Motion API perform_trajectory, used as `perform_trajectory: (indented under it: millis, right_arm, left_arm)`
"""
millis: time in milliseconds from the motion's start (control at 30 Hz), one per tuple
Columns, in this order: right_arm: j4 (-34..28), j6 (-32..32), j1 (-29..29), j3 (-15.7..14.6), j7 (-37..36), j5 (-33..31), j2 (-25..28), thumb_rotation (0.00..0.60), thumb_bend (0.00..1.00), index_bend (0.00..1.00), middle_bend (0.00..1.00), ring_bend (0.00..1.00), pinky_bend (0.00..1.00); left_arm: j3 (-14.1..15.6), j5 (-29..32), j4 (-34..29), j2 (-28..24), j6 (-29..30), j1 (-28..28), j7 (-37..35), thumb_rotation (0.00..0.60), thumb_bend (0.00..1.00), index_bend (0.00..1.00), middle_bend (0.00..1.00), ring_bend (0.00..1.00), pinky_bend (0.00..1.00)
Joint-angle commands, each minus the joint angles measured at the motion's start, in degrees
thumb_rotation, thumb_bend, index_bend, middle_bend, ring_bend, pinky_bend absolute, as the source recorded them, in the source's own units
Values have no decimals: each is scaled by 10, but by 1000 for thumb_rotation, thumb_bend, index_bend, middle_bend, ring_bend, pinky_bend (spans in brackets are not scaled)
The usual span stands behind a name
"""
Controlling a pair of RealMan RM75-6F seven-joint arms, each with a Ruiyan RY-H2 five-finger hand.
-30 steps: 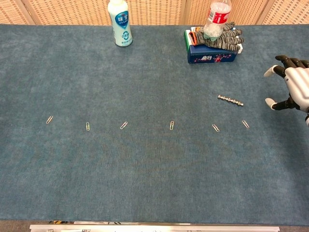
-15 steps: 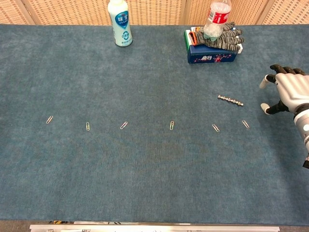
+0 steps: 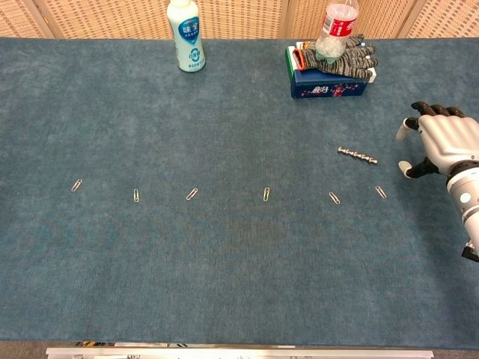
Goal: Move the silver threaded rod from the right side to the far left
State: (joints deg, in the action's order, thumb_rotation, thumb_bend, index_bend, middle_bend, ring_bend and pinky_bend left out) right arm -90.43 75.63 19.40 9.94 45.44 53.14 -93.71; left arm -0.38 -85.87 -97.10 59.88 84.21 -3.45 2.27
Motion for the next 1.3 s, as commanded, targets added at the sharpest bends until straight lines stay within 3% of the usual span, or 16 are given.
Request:
perform_trajectory:
  millis: [33, 400, 667, 833, 967, 1300]
  right_arm:
    - [-3, 4, 4, -1, 11, -7, -2, 600, 282, 378, 51, 0, 47]
    - [0, 19, 18, 5, 38, -34, -17, 600, 301, 393, 51, 0, 47]
    - [46, 20, 29, -3, 27, -18, -51, 600, 299, 389, 51, 0, 47]
    - [71, 16, 34, -7, 24, -9, -68, 600, 285, 280, 51, 0, 44]
    - [81, 13, 38, -8, 23, -6, -76, 600, 207, 184, 51, 0, 42]
    - [91, 7, 46, -3, 31, -5, -84, 600, 180, 167, 51, 0, 42]
  left_arm:
    - [1, 0, 0, 0, -1, 0, 1, 600, 448, 486, 429, 269, 254]
    - [2, -3, -2, -3, -1, 0, -4, 600, 448, 486, 429, 271, 257]
    - [4, -8, -5, -6, 2, 1, -10, 600, 448, 486, 429, 272, 267]
    - [4, -8, -6, -8, 4, 3, -12, 600, 448, 486, 429, 272, 270]
    - [4, -7, -6, -9, 3, 3, -13, 600, 448, 486, 429, 272, 272]
    - [4, -6, -6, -11, 2, 3, -14, 600, 448, 486, 429, 272, 278]
